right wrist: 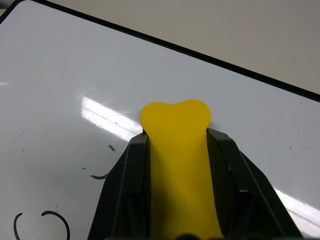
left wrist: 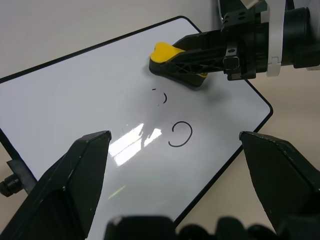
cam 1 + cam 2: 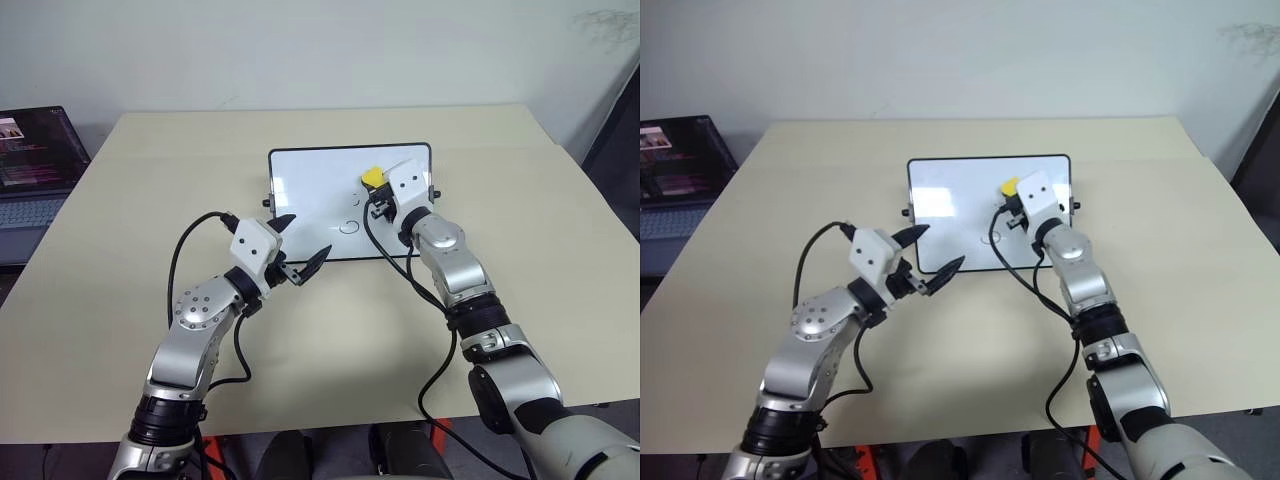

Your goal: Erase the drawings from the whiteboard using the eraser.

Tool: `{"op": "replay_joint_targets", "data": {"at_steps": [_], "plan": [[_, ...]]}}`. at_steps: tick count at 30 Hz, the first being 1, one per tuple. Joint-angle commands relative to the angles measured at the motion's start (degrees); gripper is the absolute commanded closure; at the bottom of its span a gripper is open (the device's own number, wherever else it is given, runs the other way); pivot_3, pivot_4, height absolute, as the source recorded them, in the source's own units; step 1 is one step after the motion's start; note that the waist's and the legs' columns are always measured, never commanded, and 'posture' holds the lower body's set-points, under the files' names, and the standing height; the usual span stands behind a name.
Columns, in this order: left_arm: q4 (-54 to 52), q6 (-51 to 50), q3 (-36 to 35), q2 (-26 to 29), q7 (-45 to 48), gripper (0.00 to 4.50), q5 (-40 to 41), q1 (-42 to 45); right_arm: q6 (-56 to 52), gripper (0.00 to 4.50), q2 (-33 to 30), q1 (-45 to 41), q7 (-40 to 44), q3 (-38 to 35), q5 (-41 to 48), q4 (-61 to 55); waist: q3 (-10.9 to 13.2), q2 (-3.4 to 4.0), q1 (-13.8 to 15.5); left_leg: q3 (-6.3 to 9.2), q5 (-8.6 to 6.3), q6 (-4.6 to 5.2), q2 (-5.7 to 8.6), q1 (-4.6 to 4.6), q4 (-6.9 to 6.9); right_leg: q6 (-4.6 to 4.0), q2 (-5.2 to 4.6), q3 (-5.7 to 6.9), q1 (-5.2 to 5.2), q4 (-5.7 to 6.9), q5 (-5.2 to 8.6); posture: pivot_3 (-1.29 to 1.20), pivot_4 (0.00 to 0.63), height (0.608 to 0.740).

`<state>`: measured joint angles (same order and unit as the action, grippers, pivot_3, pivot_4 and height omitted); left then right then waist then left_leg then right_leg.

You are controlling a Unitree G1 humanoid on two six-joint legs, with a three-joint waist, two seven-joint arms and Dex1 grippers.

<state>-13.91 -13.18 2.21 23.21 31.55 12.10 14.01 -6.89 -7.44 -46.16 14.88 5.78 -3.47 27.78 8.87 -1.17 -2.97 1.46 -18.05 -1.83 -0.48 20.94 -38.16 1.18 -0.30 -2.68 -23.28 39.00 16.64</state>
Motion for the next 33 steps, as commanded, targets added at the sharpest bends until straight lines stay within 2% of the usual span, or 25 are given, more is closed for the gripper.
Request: {"op": "replay_joint_targets", "data": {"at_steps": [1,11,33], "plan": [[-2.9,0.4,-0.9,0.4,-0.5,0.0,-0.2,0.2,-0.5,3.26,0.7,0.6,0.7,0.6,0.1,-2.7,0.0,0.0,0.0,0.0,0.0,0.0,0.0,0.0,0.0,0.0,0.0,0.0,0.0,0.0,0.0,0.0,0.15,0.74],[-3.3,0.0,-0.8,0.5,-0.8,0.0,0.0,0.2,-5.6,3.26,0.8,8.8,3.4,4.1,-0.4,-12.3,0.0,0.0,0.1,0.01,0.0,0.0,0.0,0.0,0.0,0.0,0.0,0.0,0.0,0.0,0.0,0.0,0.15,0.74],[-2.1,1.2,-0.2,0.0,-0.4,0.0,-0.2,0.8,-11.7,3.26,-1.7,12.6,4.7,3.1,0.6,-23.3,0.0,0.0,0.2,0.02,0.0,0.0,0.0,0.01,0.0,0.0,0.0,0.02,0.0,-0.01,0.0,0.0,0.15,0.74]]}}
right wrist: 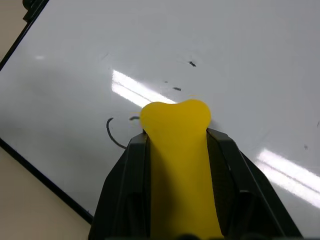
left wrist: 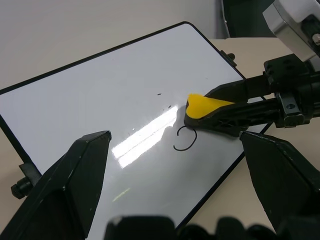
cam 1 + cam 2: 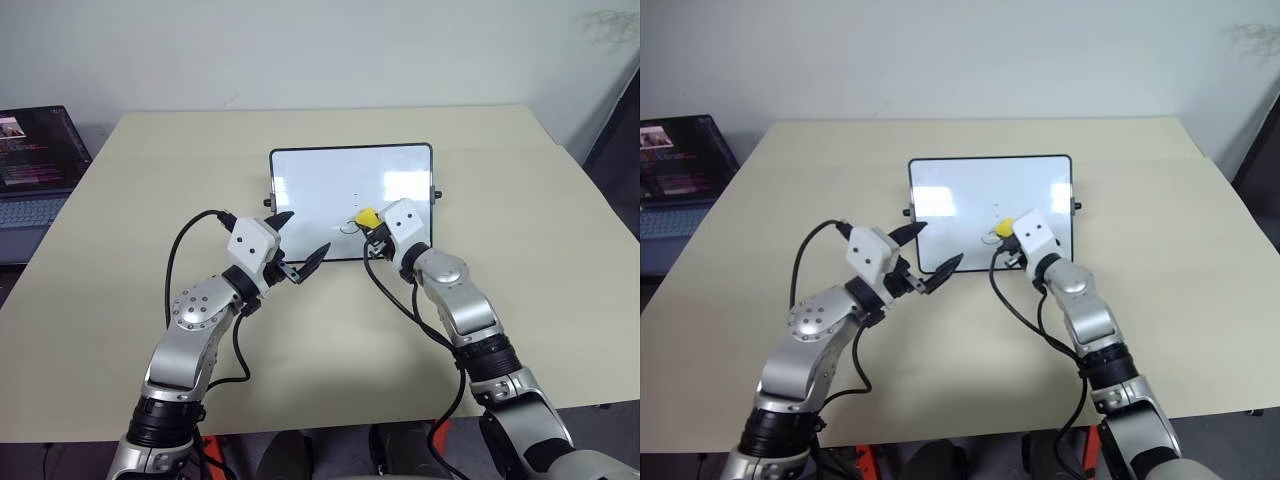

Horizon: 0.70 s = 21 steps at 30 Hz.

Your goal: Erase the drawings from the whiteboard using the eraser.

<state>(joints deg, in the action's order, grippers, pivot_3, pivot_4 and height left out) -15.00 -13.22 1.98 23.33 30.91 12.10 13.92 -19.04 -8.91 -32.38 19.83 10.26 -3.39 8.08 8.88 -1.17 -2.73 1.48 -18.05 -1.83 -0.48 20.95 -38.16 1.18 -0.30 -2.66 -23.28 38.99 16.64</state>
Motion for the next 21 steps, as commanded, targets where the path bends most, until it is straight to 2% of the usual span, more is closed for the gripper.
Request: {"op": "replay_joint_targets", "data": {"at_steps": [1,6,14,21], "plan": [[-0.9,1.3,0.0,-0.1,0.3,0.0,-0.2,0.9,0.8,3.26,-0.2,-2.0,-0.6,-1.7,0.6,-3.3,0.0,0.0,0.0,0.0,0.0,0.0,0.0,0.0,0.0,0.0,0.0,0.01,0.0,0.0,0.0,0.0,0.15,0.74],[-0.6,1.4,0.2,-0.2,0.6,0.0,-0.2,1.1,3.6,3.26,1.4,-7.8,-3.3,-3.6,0.9,0.9,0.0,0.0,-0.1,0.0,0.0,0.0,0.01,0.0,0.0,0.0,0.0,0.0,0.0,0.0,0.0,0.0,0.15,0.74],[-0.5,1.2,0.1,-0.3,0.9,0.0,-0.3,1.5,11.6,3.26,3.4,-15.5,-5.5,-3.7,-0.3,15.7,0.0,0.0,-0.1,-0.02,0.0,0.0,0.01,0.01,0.02,0.0,0.0,0.0,0.0,-0.04,0.0,0.0,0.15,0.74],[-1.9,0.5,-0.5,0.0,0.2,0.0,-0.3,0.4,14.3,3.26,4.1,-15.6,-5.5,-2.0,-1.7,21.1,0.0,0.0,-0.3,-0.01,0.0,0.0,0.0,0.01,0.02,0.0,0.0,0.0,-0.01,-0.03,0.0,0.0,0.15,0.74]]}}
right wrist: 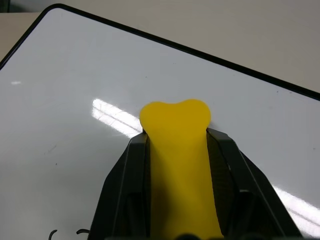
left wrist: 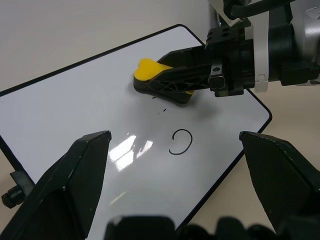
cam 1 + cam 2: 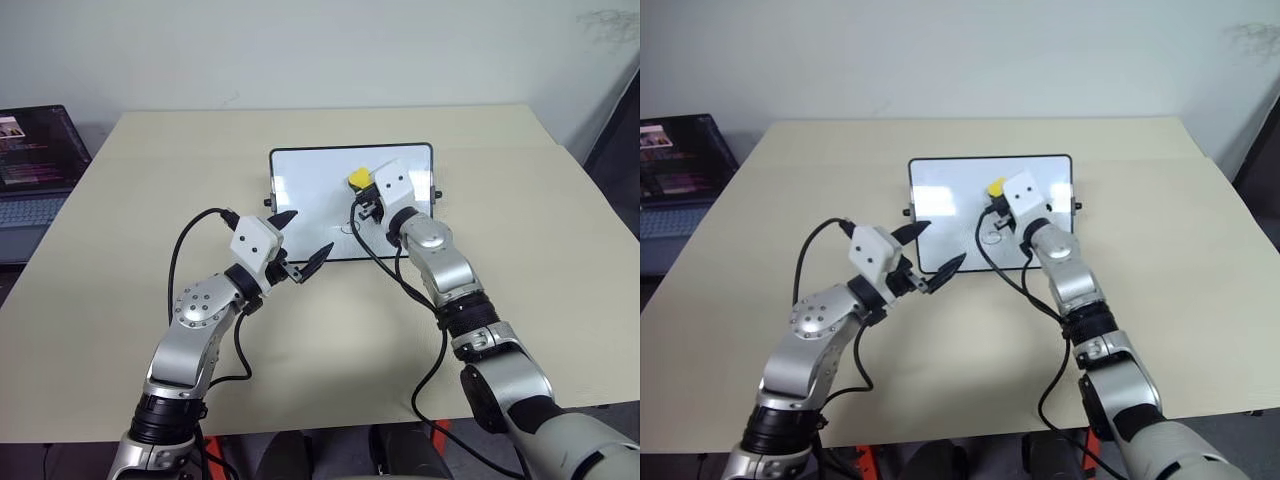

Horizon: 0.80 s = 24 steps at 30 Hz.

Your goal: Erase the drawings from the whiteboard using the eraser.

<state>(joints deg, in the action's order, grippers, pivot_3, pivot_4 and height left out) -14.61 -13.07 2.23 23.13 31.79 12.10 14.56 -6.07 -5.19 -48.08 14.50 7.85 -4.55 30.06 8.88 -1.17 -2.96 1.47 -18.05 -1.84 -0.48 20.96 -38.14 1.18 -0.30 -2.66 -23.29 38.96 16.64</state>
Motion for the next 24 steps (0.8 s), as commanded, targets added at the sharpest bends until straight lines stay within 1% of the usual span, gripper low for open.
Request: {"op": "replay_joint_targets", "data": {"at_steps": [1,12,24], "plan": [[-2.5,0.3,-0.8,0.2,-0.7,0.0,-0.3,-0.4,1.1,3.26,0.5,0.7,0.1,0.7,-0.7,-1.4,0.0,0.0,-0.1,0.0,0.0,0.0,0.0,0.0,0.0,0.0,0.0,-0.01,0.0,0.0,0.0,0.0,0.15,0.74],[-3.0,-0.2,-0.8,0.3,-1.4,0.0,-0.2,-0.7,-6.0,3.26,-1.4,10.2,3.1,2.7,-1.4,-14.0,0.0,0.0,0.1,0.02,0.0,0.0,0.0,-0.01,-0.03,0.0,0.0,0.0,0.01,0.04,0.0,0.0,0.15,0.74],[-1.8,0.1,-0.5,0.1,-0.8,0.0,0.0,0.3,-11.3,3.26,-3.2,14.3,3.8,2.5,-1.1,-21.3,0.0,0.0,0.3,0.02,0.0,0.0,0.0,-0.01,-0.03,0.0,0.0,0.01,0.01,0.04,0.0,0.0,0.15,0.74]]}}
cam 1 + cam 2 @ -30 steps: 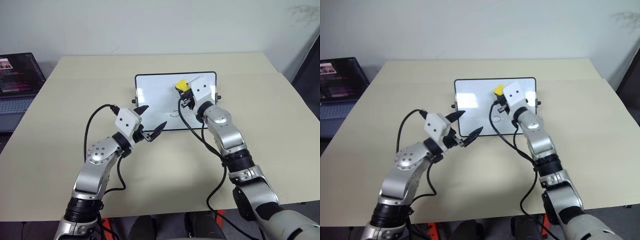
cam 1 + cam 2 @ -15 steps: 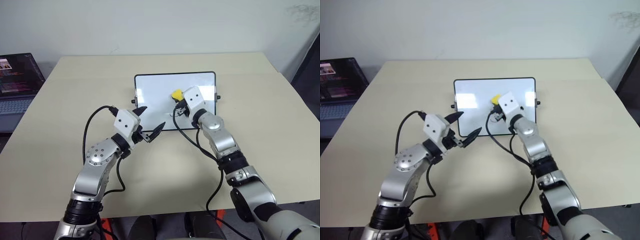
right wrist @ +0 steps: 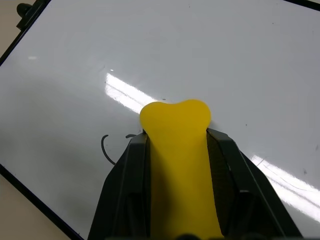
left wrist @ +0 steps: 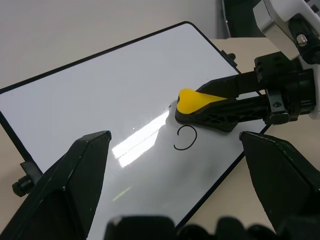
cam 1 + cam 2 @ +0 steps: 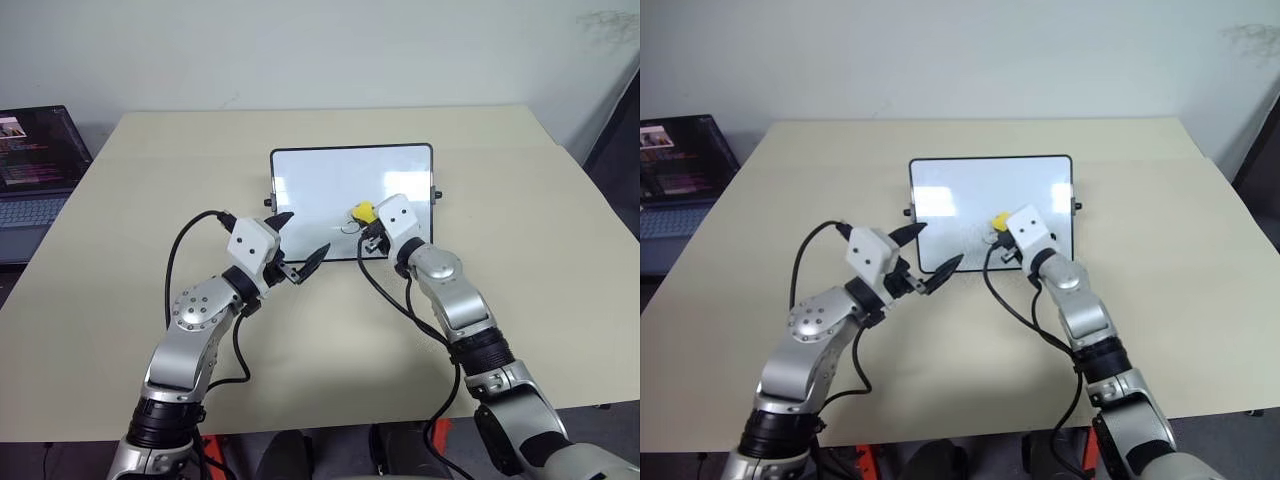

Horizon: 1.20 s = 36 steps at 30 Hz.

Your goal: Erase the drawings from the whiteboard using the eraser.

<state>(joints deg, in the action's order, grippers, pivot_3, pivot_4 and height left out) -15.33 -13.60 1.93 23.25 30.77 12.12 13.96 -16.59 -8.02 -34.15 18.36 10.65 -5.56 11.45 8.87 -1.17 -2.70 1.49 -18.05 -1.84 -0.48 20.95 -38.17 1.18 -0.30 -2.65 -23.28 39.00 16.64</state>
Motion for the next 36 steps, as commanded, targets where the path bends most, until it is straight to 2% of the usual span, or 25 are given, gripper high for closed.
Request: {"op": "replay_joint_targets", "data": {"at_steps": [1,11,18,23,28,36], "plan": [[-1.0,0.7,-0.2,0.0,0.2,0.0,0.0,1.0,-1.0,3.26,-0.5,0.7,0.0,-0.4,-0.1,-3.1,0.0,0.0,0.0,0.0,0.0,0.0,0.0,0.0,0.0,0.0,0.0,0.0,0.0,0.0,0.0,0.0,0.15,0.74],[-0.7,0.9,0.0,-0.2,0.5,0.0,0.0,1.1,0.7,3.26,0.2,-1.8,-1.4,-2.2,0.9,-3.2,0.0,0.0,0.0,0.0,0.0,0.0,0.0,0.0,0.0,0.0,0.0,0.0,0.0,-0.01,0.0,0.0,0.15,0.74],[-1.2,0.8,-0.1,-0.1,0.6,0.0,0.0,0.6,7.0,3.26,1.3,-10.0,-4.4,-4.6,1.1,6.7,0.0,0.0,-0.1,0.0,0.0,0.0,0.0,0.0,0.01,0.0,0.0,0.01,0.0,-0.01,0.0,0.0,0.15,0.74],[-1.7,0.7,-0.2,0.1,0.6,0.0,0.0,0.3,10.2,3.26,2.3,-12.8,-4.4,-4.2,0.7,12.8,0.0,0.0,-0.2,-0.01,0.0,0.0,0.0,0.01,0.04,0.0,0.0,0.0,0.0,-0.04,0.0,0.0,0.15,0.74],[-2.4,0.4,-0.4,0.3,0.3,0.0,0.0,-0.1,8.8,3.26,3.5,-9.9,-2.3,-2.2,0.4,12.7,0.0,0.0,-0.2,-0.01,0.0,0.0,0.0,0.01,0.03,0.0,0.0,-0.01,0.0,-0.03,0.0,0.0,0.15,0.74],[-3.3,-0.1,-0.5,0.6,0.1,0.0,0.1,-0.7,3.3,3.26,3.8,-3.1,-1.0,-0.3,0.1,4.8,0.0,0.0,-0.2,0.0,0.0,0.0,-0.01,0.0,0.02,0.0,0.0,-0.01,0.0,-0.02,0.0,0.0,0.15,0.74]]}}
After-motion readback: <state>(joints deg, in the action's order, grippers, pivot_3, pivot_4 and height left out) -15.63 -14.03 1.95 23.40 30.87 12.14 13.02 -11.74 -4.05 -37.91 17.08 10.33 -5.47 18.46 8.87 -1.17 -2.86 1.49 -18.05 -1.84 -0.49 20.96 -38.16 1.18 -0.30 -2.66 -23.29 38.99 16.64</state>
